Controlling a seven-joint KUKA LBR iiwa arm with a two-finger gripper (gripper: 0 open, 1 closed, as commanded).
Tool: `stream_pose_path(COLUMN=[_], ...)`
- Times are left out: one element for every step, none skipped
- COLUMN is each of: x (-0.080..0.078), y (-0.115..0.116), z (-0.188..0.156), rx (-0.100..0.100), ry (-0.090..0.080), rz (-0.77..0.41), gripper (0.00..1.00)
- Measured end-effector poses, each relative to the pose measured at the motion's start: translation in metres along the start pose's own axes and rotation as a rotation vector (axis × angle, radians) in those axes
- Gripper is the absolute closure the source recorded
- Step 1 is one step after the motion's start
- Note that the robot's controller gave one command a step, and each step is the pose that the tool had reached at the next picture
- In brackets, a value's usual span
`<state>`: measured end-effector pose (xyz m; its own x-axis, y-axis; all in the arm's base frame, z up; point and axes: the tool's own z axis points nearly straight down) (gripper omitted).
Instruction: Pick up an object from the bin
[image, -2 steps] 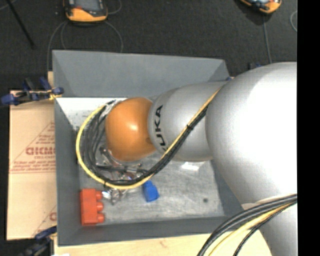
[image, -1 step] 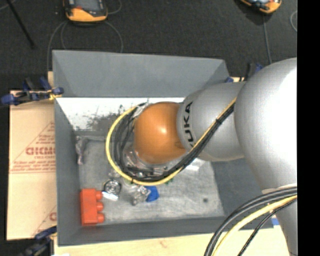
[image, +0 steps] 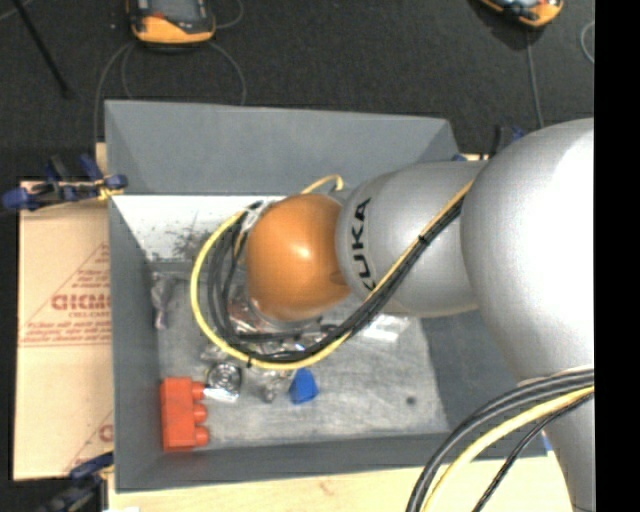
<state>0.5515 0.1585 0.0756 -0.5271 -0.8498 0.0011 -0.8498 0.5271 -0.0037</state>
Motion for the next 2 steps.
stream_pose_path(x=[-0.001,0.011], y=[-0.001,0.003], z=[-0.003,-0.174], rx=[0.001,0.005], ry=[-0.001,-0.008], rz=[0.004,0.008], gripper=[1.0,1.0])
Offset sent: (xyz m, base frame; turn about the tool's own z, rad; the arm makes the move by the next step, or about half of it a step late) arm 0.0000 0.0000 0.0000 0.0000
